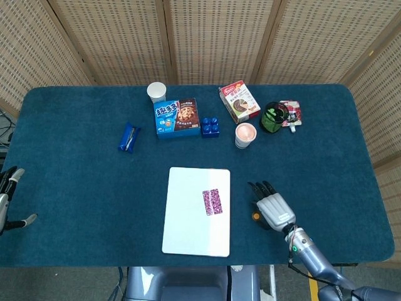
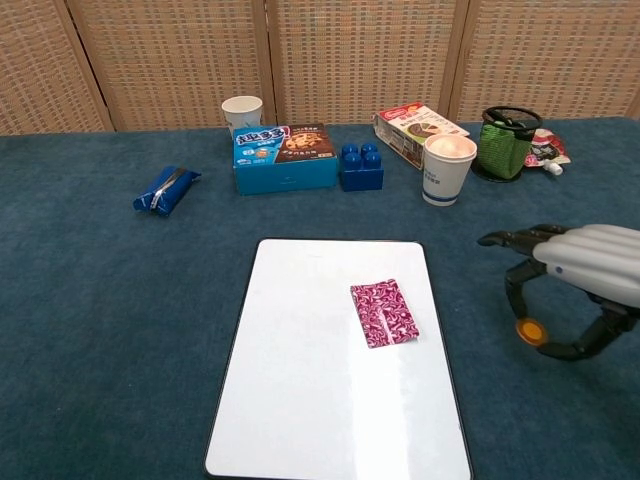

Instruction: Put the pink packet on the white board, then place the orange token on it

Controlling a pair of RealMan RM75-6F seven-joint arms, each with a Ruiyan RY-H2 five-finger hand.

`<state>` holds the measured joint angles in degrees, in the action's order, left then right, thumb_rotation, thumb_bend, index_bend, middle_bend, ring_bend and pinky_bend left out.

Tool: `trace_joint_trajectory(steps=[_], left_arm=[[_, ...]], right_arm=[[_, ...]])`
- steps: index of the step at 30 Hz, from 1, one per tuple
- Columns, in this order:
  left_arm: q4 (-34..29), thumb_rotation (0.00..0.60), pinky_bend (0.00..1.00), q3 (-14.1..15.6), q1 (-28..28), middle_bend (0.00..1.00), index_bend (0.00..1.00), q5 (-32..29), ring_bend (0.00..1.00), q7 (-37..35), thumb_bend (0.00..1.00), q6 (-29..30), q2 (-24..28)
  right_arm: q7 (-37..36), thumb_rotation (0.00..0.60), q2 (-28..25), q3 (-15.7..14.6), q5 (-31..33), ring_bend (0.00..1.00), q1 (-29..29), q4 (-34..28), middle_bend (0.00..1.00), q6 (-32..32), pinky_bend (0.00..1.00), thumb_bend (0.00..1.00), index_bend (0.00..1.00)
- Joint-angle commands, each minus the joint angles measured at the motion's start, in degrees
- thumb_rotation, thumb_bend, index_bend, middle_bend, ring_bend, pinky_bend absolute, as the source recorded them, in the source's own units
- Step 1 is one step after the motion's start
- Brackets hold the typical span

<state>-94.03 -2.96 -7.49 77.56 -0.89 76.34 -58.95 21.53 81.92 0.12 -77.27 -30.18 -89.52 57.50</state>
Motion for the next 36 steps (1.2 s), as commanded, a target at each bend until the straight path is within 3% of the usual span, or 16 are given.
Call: trace_joint_trajectory(steps=[1, 6, 11, 20, 27, 30, 34, 36], left_arm=[[0.03, 0.6, 0.0, -0.03, -0.03, 0.0, 0.0, -0.07, 0.0, 0.06, 0.0, -0.06, -0.03], [0.16, 0.6, 0.0, -0.15, -0.13, 0.0, 0.0, -0.54, 0.0, 0.03, 0.0, -0.38, -0.06], [0.56, 0.6, 0.0, -0.32, -0.4, 0.0, 0.0, -1.08, 0.0, -0.31, 0.0, -1.09, -0.06], [1.5, 0.6, 0.0, -0.86, -0.85, 0.0, 0.0, -2.42, 0.0, -1.77, 0.0, -2.46, 0.25], [1.66, 0.6, 0.0, -1.04, -0.92, 0.0, 0.0, -2.61, 0.0, -2.44, 0.0, -2.64, 0.4], [1.72, 0.6, 0.0, -0.99, -0.95, 0.0, 0.0, -2.54, 0.0, -2.53, 0.0, -2.73, 0.42], [1.64, 0.6, 0.0, -0.91, -0.95, 0.0, 0.0, -2.25, 0.0, -2.38, 0.0, -2.58, 0.37], [1.58, 0.6, 0.0, -0.89, -0.93, 0.0, 0.0, -2.19, 0.0, -2.26, 0.0, -2.48, 0.35]], right_arm=[[3.18, 0.6, -0.03, 3.12, 2.55, 0.0, -2.61, -3.39, 0.0, -1.73, 0.0, 0.39, 0.53], [8.51, 0.6, 2.79, 7.02, 8.73, 0.0, -6.59, -5.25, 0.0, -4.72, 0.0, 0.39, 0.53], [16.83, 0.6, 8.46, 10.02, 18.81, 0.0, -11.68, -4.08, 0.0, -6.3, 0.0, 0.39, 0.53], [25.67, 0.6, 15.72, 11.66, 30.88, 0.0, -17.97, 0.82, 0.0, -4.87, 0.0, 0.39, 0.53], [29.79, 0.6, 17.01, 11.41, 36.97, 0.0, -20.72, 2.38, 0.0, -3.14, 0.0, 0.39, 0.53], [30.68, 0.6, 16.57, 11.12, 39.5, 0.0, -21.3, 1.97, 0.0, -2.59, 0.0, 0.34, 0.45], [31.01, 0.6, 15.25, 10.71, 41.25, 0.0, -21.83, 0.41, 0.0, -2.53, 0.0, 0.16, 0.25], [30.84, 0.6, 14.78, 10.61, 41.51, 0.0, -22.06, -0.38, 0.0, -2.32, 0.0, 0.12, 0.22]])
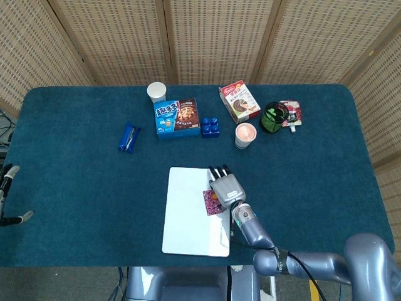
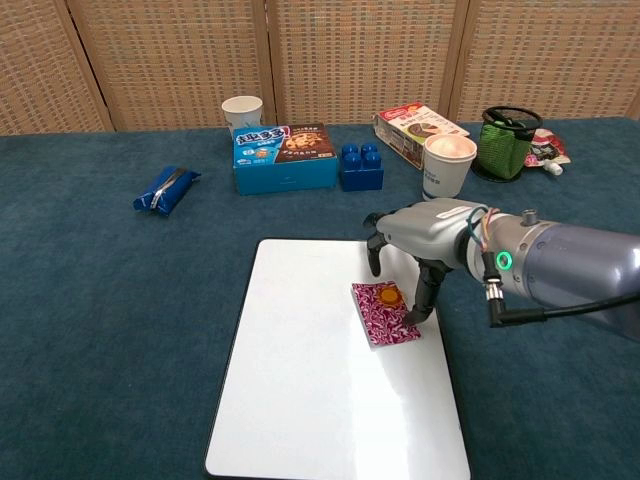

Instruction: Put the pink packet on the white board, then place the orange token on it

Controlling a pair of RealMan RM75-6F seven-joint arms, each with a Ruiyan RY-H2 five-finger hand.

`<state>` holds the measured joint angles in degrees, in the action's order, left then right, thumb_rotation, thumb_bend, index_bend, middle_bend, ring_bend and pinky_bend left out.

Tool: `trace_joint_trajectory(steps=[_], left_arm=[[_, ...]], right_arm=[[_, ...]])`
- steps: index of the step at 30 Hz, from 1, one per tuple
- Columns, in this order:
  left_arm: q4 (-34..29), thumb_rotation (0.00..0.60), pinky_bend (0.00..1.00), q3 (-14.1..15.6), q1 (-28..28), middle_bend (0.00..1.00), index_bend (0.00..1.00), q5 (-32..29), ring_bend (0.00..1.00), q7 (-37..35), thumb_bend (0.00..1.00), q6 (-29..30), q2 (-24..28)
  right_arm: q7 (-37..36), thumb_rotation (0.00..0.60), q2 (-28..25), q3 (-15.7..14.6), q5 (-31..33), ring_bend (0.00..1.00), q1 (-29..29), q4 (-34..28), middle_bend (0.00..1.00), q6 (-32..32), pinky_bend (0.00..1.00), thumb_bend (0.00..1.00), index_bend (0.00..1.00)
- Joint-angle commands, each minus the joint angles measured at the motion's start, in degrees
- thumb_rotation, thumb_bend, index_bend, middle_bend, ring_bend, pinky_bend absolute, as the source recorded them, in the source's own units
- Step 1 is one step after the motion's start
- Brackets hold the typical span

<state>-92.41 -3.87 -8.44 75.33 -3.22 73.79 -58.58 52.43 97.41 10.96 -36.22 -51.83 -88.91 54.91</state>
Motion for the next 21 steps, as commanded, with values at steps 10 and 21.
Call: trace_joint_trajectory(steps=[10, 21], left_arm=[[0.04, 0.6, 0.0, 0.06, -0.03, 0.0, 0.0, 0.41, 0.0, -0.13, 0.0, 0.18, -0.13], [0.14, 0.6, 0.0, 1.17, 0.98, 0.0, 0.0, 4.76, 0.0, -3.16, 0.0, 2.85, 0.28]], right_arm=[[-3.45, 0.6, -7.68, 1.29, -5.19, 0.0, 0.8, -11.02, 0.0, 6.11, 0.0, 0.13, 0.22], [-36.04, 0.6, -26.79, -9.13, -37.8, 0.0, 21.51, -8.73, 0.0, 23.21, 0.0, 0.0, 0.15]])
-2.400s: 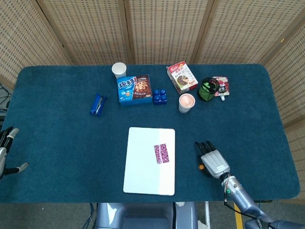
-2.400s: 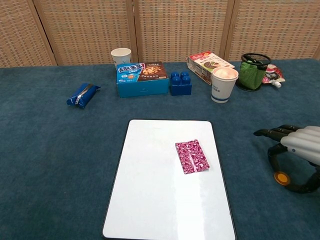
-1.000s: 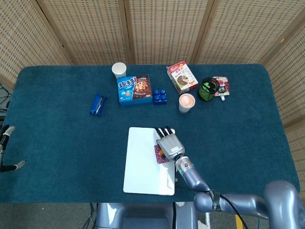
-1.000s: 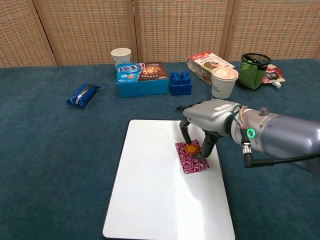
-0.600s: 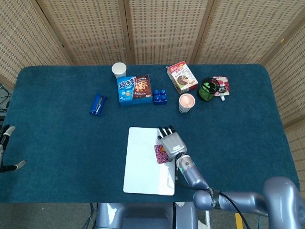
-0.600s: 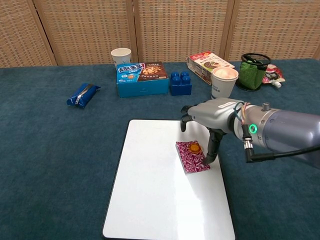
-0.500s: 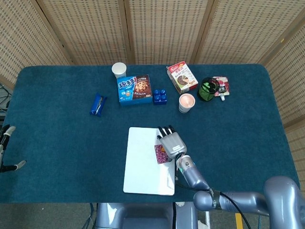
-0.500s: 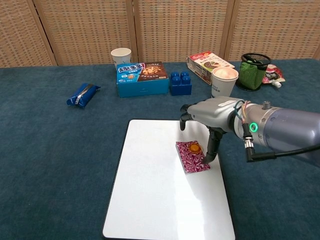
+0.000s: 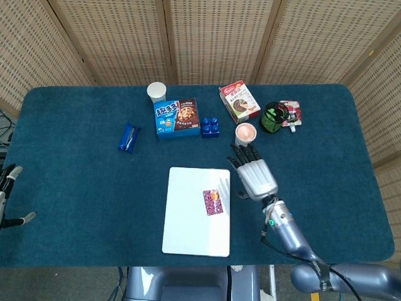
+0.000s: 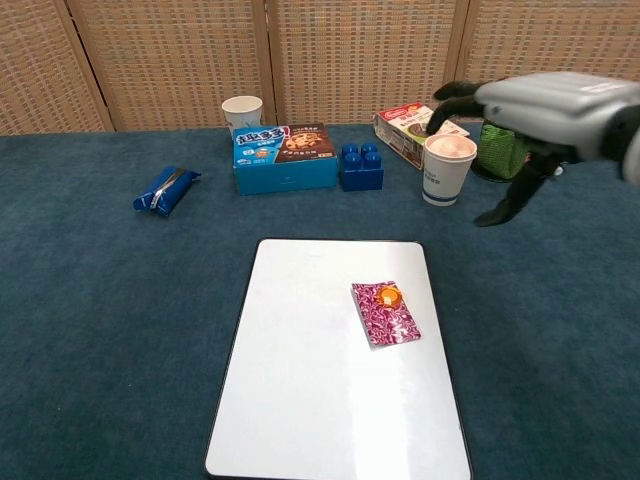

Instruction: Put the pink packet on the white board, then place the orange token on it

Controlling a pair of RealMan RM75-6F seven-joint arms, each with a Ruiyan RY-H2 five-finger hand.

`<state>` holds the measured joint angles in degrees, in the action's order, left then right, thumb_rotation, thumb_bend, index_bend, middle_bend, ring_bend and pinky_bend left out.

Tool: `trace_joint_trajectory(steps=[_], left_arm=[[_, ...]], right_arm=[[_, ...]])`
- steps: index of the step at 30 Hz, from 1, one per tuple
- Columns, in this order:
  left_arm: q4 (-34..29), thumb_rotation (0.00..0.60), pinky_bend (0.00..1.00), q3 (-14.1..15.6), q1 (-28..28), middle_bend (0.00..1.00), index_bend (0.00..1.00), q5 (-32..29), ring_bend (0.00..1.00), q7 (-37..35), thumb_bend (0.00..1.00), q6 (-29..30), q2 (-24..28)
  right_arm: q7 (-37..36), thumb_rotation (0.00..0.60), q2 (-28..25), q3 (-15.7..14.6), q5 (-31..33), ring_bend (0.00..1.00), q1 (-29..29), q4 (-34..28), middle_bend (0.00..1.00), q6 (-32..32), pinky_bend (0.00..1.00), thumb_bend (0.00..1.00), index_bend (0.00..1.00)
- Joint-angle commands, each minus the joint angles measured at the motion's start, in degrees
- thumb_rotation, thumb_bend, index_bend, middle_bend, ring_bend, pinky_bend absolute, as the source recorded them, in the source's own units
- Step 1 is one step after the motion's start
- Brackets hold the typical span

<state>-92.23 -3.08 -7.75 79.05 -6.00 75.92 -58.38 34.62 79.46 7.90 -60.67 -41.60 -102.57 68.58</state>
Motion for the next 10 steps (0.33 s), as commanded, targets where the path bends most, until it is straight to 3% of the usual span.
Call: trace_joint_trajectory(steps=[1, 5, 10], left_arm=[[0.0, 0.6, 0.0, 0.53, 0.41, 0.0, 0.0, 1.7, 0.0, -0.47, 0.0, 1.22, 0.02], [0.36, 0.6, 0.0, 0.78, 0.74, 0.0, 0.0, 3.18, 0.0, 0.01, 0.0, 2.72, -0.57], [0.13, 0.6, 0.0, 1.08, 1.69, 0.0, 0.0, 4.4, 0.0, 1.52, 0.0, 5.19, -1.31]], right_arm=[[-22.34, 0.6, -9.68, -6.79, -14.58, 0.0, 13.33, 7.32, 0.0, 11.14, 0.0, 0.0, 0.15], [-29.78, 0.6, -11.56, -8.67, -15.72, 0.0, 18.82, 12.49, 0.0, 14.83, 0.0, 0.0, 0.08], [-32.46, 0.6, -12.11, -10.49, -17.12, 0.0, 25.07, 14.37, 0.0, 20.28, 0.0, 0.0, 0.01]])
